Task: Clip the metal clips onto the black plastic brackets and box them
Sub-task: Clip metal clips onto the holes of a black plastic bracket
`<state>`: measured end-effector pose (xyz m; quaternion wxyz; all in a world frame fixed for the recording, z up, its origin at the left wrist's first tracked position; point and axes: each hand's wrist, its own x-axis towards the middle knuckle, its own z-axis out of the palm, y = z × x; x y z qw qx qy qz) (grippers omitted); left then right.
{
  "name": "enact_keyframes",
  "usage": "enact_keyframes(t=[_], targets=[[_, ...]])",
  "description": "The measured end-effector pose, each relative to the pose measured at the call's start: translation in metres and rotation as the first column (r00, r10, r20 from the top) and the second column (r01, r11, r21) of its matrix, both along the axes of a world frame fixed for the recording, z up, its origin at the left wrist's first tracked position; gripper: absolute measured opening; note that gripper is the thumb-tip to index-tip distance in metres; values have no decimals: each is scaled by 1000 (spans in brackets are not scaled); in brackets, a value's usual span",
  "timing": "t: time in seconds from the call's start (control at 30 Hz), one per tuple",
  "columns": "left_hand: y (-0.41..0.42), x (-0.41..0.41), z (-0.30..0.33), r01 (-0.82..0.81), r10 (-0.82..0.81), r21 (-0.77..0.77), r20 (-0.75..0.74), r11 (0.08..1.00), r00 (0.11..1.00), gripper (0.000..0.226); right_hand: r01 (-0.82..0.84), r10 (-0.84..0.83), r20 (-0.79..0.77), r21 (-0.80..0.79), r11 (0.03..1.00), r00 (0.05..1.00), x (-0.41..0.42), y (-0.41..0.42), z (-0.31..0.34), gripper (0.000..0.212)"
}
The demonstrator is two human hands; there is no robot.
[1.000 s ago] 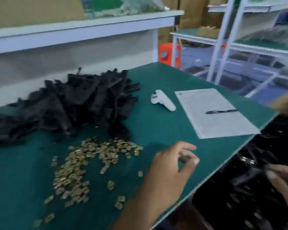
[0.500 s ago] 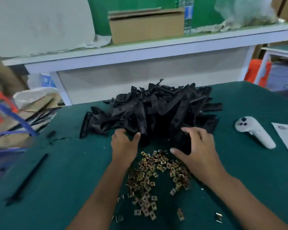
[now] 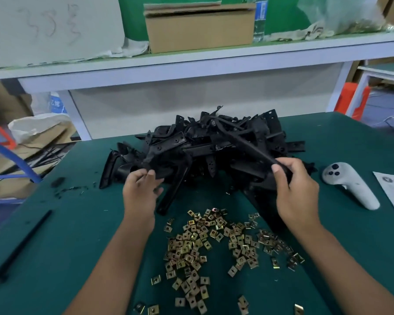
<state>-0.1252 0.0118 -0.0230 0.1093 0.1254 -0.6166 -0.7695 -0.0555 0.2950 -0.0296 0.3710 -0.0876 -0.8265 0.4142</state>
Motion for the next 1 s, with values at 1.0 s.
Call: enact_keyframes(t=[1.0], targets=[[4,106,-6,647,-697,379,-5,662,717,7,-710,454,580,346,614,676,32,-48,-21,32]])
